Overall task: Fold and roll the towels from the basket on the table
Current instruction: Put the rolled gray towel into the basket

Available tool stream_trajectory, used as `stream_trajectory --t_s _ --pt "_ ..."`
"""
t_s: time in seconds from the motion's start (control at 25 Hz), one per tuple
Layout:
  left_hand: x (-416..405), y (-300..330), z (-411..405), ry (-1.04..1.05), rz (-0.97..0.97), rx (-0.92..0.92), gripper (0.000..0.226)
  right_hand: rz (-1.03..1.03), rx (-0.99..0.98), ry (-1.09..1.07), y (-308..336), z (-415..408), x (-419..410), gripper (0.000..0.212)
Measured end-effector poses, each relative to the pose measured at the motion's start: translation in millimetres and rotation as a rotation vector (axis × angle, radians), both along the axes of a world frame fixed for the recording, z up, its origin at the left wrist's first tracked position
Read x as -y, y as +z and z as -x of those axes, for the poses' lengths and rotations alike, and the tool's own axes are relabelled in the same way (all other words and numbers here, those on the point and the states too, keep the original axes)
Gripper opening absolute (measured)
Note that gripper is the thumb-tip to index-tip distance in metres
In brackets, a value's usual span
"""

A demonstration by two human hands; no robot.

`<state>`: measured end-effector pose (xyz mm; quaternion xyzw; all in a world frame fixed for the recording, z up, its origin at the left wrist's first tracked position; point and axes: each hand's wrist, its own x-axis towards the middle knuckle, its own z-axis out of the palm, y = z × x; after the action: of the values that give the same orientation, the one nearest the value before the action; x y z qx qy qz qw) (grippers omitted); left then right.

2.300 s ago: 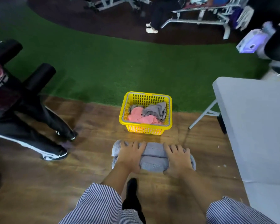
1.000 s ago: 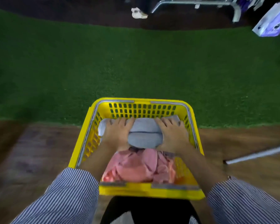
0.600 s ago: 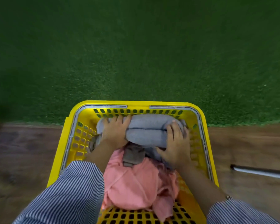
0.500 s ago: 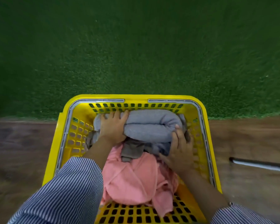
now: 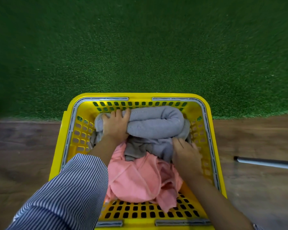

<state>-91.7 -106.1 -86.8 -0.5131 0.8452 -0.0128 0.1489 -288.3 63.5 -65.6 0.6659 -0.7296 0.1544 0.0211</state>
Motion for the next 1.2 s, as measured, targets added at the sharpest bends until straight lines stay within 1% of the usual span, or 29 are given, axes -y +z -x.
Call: stream_trajectory --t_s 0.08,0.2,0.24,0.28,0.36,0.4,0.48,0.52,0.56,0.6,0.64,0.68,0.72,0.76,0.8,0.84,0.88,0.96,1.0,1.04,1.12,1.16,1.2 --pt "-0.4 -0.5 1.8 0.018 0.024 0.014 0.083 0.097 -0.031 0.048 26.5 -2.4 1.4 0.025" --pt "0.3 -2.8 -1.0 -0.006 0.061 0.058 0.086 0.388 0.103 0.041 80.9 1.4 3.0 0.024" --pt "-1.0 -3.8 -2.1 -0.021 0.044 0.089 0.084 0.465 0.139 0.022 94.2 2.9 5.8 0.024" --pt "-1.8 -7.3 -3.1 -0.022 0.024 0.105 0.077 0.491 0.154 0.006 100.9 4.6 11.2 0.022" --pt "-3.2 -8.9 -2.2 0.017 -0.027 0.089 0.058 0.398 0.101 -0.006 89.2 5.4 21.2 0.024" --pt "-3.7 -11.1 -2.6 0.01 -0.043 0.088 0.058 0.308 0.08 0.022 72.3 6.5 22.9 0.024" --pt "-3.0 -11.8 -8.5 -0.012 -0.088 0.07 0.079 0.108 0.131 0.104 31.7 9.0 18.3 0.021" --pt "-2.2 -10.5 -13.7 0.004 -0.109 0.025 0.09 0.02 0.19 0.14 14.2 9.6 12.3 0.025" --pt "-2.3 -6.2 -18.0 0.02 -0.116 -0.015 0.096 -0.053 0.277 0.149 2.9 9.0 5.6 0.033" --pt "-3.8 -3.0 -22.6 0.014 -0.116 -0.055 0.097 -0.109 0.371 0.129 -2.6 8.1 -0.6 0.041" --pt "-6.9 3.6 -25.1 -0.004 -0.11 -0.101 0.096 -0.125 0.423 0.093 -5.3 8.1 -3.8 0.048" --pt "-9.8 8.7 -26.3 -0.019 -0.118 -0.176 0.095 -0.104 0.412 0.048 -4.1 7.7 -2.4 0.048" --pt "-12.2 12.0 -24.5 -0.032 -0.137 -0.256 0.093 -0.058 0.347 -0.004 -2.5 8.0 3.1 0.039" --pt "-15.6 13.7 -20.5 -0.049 -0.138 -0.337 0.088 -0.017 0.283 -0.057 1.0 8.3 11.9 0.028" --pt "-19.6 14.3 -15.8 -0.059 -0.127 -0.423 0.079 -0.012 0.265 -0.093 4.7 8.6 22.1 0.021" --pt "-23.4 14.5 -11.0 -0.069 -0.087 -0.511 0.063 -0.03 0.271 -0.085 9.3 6.4 32.2 0.025" --pt "-27.2 14.9 -6.1 -0.086 -0.046 -0.608 0.047 -0.052 0.294 -0.027 12.5 3.2 40.7 0.035" --pt "-37.0 21.9 4.4 -0.187 -0.021 -0.781 0.019 -0.102 0.299 0.156 19.5 -5.2 51.2 0.054" --pt "-42.1 29.6 8.9 -0.248 -0.047 -0.848 0.01 -0.119 0.256 0.241 23.3 -8.0 54.6 0.059" --pt "-47.4 39.5 11.5 -0.291 -0.081 -0.897 0.008 -0.132 0.203 0.297 25.0 -7.4 57.7 0.06" --pt "-56.3 63.3 10.2 -0.342 -0.11 -0.942 0.012 -0.155 0.145 0.287 33.6 -2.4 59.3 0.042" --pt "-60.6 73.9 7.6 -0.37 -0.084 -0.957 0.015 -0.15 0.171 0.27 40.3 1.6 56.1 0.032" --pt "-68.0 87.8 3.7 -0.404 -0.051 -0.968 0.017 -0.116 0.246 0.285 50.1 2.5 47.4 0.024"
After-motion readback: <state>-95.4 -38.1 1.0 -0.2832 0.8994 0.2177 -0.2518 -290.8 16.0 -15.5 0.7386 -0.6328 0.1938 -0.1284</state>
